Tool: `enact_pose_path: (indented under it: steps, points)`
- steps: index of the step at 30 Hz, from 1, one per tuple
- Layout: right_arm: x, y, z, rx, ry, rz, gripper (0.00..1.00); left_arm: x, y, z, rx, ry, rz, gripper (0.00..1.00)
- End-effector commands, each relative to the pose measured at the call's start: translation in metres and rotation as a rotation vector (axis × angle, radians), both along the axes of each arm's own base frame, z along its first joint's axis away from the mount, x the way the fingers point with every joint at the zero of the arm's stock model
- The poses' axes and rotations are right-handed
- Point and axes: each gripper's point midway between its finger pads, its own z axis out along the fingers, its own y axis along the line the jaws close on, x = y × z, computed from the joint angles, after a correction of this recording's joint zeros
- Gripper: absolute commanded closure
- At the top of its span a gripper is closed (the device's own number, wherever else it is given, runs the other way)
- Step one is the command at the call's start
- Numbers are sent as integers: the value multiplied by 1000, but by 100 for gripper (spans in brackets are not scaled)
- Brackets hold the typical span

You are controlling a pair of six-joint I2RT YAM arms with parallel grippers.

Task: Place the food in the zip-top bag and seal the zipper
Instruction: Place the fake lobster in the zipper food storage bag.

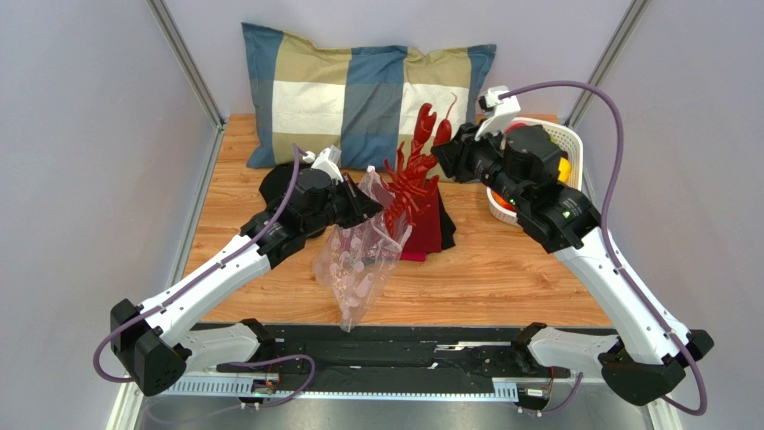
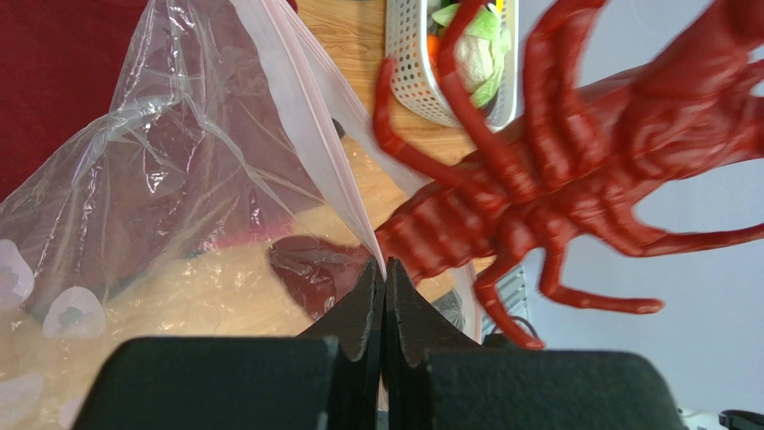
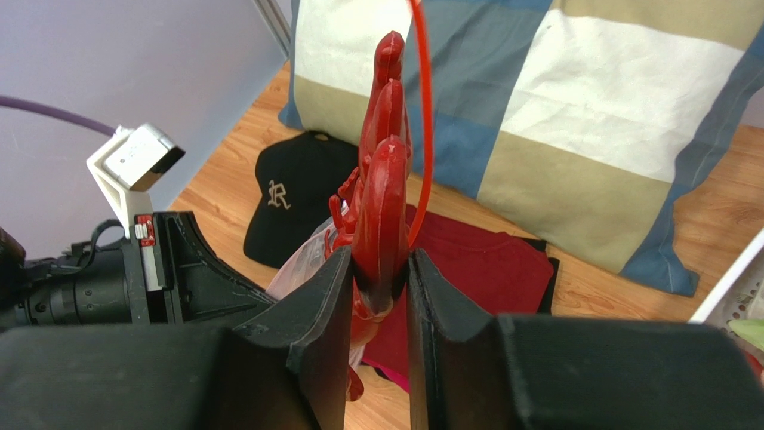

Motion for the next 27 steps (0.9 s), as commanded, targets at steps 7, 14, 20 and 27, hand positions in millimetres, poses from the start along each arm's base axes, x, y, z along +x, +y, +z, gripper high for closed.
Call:
enact_pose_path:
  steps: [7, 14, 20, 27]
  points:
    - [0, 44, -21, -5, 43, 33, 100, 8, -11, 42, -81, -108, -9, 100]
    - [10, 51, -42, -5, 127, -41, 100, 5, -11, 52, -102, -134, -11, 100]
    - [-16, 75, -63, -16, 201, 95, 100, 9, -9, 54, -97, -162, 10, 100]
    - [-23, 80, -94, -4, 294, 82, 100, 9, -13, 61, -139, -173, 9, 100]
